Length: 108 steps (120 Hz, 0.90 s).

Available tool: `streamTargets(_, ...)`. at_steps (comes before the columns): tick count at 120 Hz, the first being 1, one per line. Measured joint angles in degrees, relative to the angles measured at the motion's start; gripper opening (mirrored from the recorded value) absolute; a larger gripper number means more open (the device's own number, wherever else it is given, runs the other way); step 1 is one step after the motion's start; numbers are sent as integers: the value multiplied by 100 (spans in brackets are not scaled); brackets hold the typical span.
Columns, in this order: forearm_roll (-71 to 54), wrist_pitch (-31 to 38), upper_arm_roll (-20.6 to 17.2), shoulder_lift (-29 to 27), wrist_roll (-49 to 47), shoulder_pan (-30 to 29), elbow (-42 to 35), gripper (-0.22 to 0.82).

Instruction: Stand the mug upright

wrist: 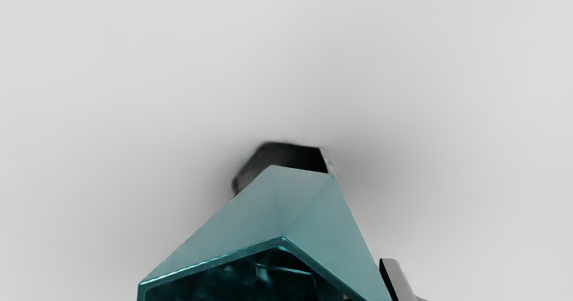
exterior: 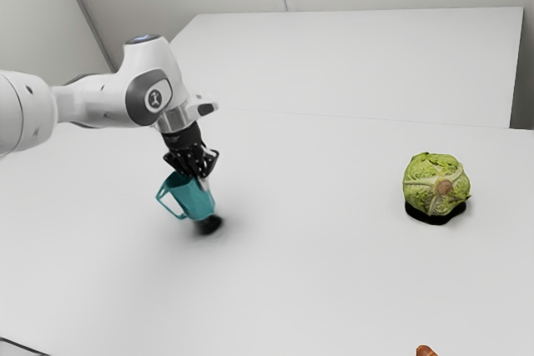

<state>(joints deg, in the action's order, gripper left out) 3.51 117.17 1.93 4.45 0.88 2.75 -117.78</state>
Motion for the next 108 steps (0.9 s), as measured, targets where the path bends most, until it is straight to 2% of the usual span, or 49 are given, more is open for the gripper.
streamTargets(30,-690,424,-33,53,-27,-19,-51,-18)
streamTargets(89,-852,810,-36,505,-63,-17,-63,-18)
streamTargets(108,-807,798,-148,491,-41,-13,-55,16)
